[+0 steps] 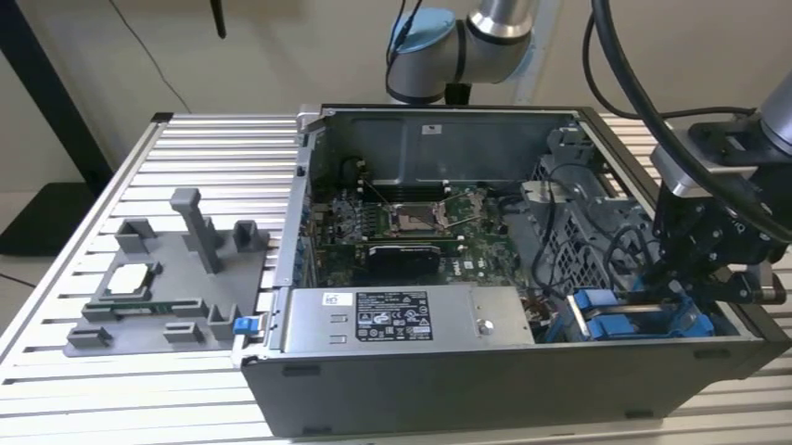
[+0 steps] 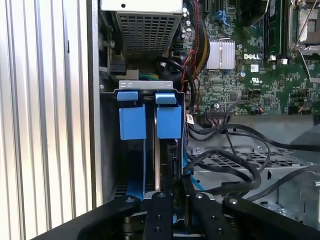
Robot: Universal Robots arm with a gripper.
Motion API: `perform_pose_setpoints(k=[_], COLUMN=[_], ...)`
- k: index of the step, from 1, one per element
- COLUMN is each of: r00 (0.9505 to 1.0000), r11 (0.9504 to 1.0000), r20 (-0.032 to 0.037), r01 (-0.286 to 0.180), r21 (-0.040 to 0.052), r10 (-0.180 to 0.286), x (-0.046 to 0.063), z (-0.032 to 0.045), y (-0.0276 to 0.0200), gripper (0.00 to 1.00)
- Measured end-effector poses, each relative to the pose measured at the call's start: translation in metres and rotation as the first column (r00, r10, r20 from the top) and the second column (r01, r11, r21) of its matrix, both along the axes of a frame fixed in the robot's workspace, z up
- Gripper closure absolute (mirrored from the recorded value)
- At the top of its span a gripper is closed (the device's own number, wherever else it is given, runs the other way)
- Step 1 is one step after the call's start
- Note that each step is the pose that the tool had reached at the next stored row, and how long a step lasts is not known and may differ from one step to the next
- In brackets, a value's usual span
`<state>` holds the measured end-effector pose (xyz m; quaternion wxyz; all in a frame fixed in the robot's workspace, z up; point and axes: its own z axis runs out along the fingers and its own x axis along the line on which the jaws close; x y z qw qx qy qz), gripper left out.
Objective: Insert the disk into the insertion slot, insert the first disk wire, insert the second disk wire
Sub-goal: 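Insert the first disk wire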
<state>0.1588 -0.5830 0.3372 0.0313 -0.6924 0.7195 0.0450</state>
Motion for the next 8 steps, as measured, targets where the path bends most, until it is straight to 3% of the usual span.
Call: perform_pose_setpoints(k=[8], r00=[1.0000], r11=[1.0000], r20=[0.0000], r01=[0.000], r21=[0.0040], r10=[0.000], x=[0.0016], z=[-0.0011], y=[0.0000], gripper=[1.00])
